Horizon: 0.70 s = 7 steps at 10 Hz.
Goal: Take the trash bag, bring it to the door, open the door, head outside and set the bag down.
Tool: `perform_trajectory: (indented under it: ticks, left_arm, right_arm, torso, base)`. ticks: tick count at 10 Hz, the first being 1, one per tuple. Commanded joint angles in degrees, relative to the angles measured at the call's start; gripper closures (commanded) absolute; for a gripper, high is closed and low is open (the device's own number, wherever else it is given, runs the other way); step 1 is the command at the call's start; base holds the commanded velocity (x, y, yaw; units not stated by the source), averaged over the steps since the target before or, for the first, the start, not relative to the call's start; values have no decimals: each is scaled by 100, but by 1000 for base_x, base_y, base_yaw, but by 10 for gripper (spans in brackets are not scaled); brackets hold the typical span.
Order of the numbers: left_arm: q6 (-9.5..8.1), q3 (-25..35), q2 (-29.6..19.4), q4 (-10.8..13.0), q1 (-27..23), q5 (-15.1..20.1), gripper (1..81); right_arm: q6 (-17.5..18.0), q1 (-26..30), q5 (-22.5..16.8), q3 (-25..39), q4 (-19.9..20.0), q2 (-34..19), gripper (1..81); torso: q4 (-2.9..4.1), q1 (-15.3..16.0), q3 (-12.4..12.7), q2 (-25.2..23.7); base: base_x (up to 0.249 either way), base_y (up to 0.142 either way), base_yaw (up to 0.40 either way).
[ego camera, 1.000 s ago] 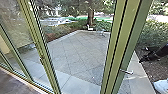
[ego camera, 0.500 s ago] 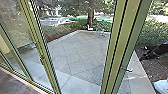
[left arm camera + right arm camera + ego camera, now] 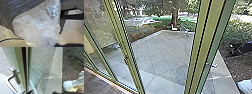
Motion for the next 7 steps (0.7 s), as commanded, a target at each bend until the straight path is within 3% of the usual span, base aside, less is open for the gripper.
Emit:
perform_trajectory:
  ticks: [1, 7]
  left_arm:
    - [14, 47, 21, -66, -94, 436, 811]
    - [14, 38, 21, -57, -94, 436, 811]
  right_arm:
    - [-187, 1037, 331, -310, -1623, -313, 10]
    - [-214, 668, 560, -186, -2441, -754, 10]
  torso:
    - [0, 0, 0, 0]
    - [0, 6, 0, 2]
  base:
    - [0, 0, 0]
    - [0, 0, 0]
